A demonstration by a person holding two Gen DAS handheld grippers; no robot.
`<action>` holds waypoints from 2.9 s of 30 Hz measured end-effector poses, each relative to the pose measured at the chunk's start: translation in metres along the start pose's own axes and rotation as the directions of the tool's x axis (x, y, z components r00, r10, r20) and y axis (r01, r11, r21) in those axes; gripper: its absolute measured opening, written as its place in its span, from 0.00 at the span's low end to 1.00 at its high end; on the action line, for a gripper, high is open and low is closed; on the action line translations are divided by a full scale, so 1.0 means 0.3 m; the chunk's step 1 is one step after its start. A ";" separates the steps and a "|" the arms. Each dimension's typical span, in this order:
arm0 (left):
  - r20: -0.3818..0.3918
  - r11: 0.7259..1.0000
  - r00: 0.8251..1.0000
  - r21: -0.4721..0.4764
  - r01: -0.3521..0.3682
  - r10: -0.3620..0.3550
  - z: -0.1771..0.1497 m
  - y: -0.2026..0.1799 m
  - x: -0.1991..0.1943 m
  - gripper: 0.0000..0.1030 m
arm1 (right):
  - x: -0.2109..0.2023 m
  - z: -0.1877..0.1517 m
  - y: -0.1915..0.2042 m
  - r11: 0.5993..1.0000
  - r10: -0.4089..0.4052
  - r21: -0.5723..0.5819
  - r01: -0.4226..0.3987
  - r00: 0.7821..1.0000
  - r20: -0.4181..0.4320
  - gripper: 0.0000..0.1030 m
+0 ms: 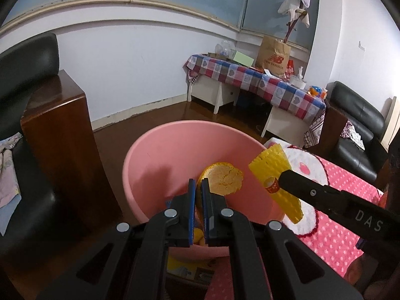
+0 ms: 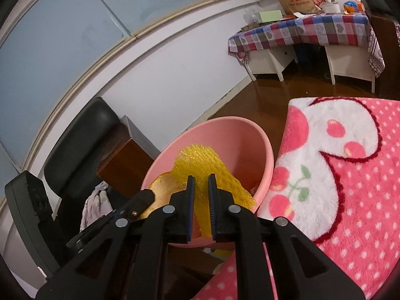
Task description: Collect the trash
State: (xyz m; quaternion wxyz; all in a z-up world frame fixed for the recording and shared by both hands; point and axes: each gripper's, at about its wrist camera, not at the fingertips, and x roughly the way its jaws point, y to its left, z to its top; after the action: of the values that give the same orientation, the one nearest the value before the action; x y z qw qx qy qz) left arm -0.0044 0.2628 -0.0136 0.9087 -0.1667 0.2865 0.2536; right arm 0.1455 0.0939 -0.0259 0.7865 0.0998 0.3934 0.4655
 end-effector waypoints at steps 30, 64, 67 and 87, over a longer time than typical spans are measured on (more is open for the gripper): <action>-0.046 0.998 0.997 0.003 -0.060 0.060 0.005 0.022 0.082 0.10 | 0.082 0.026 -0.036 0.999 -0.038 0.019 0.038 0.999 -0.027 0.11; -0.025 0.996 0.995 -0.007 -0.093 0.093 0.004 0.058 0.020 0.42 | 0.032 0.022 0.014 0.998 -0.052 -0.042 0.051 0.999 -0.013 0.30; -0.022 0.996 0.996 -0.014 -0.088 0.088 0.003 0.059 -0.002 0.42 | -0.007 0.007 0.028 0.994 -0.071 -0.084 0.071 0.997 0.003 0.30; 0.042 0.998 0.998 0.034 -0.047 0.045 -0.003 -0.049 -0.218 0.42 | -0.262 -0.117 0.110 0.950 -0.160 -0.252 0.183 0.981 0.111 0.46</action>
State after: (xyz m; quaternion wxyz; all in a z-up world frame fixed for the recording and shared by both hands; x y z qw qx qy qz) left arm -0.0429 0.2265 0.0276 0.9111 -0.1388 0.2758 0.2729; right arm 0.0788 0.0408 0.0092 0.8470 -0.0185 0.3003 0.4383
